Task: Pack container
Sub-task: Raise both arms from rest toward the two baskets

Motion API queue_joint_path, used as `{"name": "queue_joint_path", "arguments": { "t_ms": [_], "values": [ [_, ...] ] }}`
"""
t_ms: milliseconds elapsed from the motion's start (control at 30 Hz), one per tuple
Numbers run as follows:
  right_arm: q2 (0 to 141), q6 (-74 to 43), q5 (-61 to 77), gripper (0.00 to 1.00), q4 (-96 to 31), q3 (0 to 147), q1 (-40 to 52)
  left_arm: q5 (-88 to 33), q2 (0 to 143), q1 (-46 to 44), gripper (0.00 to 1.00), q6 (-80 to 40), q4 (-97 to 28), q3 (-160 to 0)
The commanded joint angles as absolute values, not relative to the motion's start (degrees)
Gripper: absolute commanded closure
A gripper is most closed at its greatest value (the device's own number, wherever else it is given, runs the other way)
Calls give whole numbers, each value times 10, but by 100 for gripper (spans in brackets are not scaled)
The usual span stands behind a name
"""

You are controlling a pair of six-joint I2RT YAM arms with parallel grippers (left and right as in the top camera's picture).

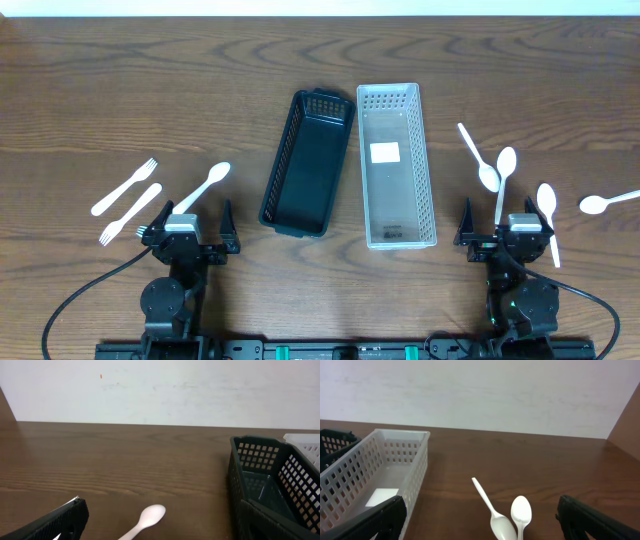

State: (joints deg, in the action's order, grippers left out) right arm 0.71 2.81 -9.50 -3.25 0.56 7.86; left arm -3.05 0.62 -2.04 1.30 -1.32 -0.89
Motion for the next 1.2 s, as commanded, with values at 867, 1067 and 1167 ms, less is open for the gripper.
{"name": "queue_joint_path", "arguments": {
  "t_ms": [867,1067,1167],
  "values": [
    [6,-83,-61,1,8,26,81,-71,8,-22,2,-117,-35,-42],
    [74,-23,-75,1,-13,142,76,-85,112,-22,2,-147,-133,-215],
    [180,-10,-74,1,-41,229,74,-86,227,-22,2,-127,-194,-329]
  ]
}}
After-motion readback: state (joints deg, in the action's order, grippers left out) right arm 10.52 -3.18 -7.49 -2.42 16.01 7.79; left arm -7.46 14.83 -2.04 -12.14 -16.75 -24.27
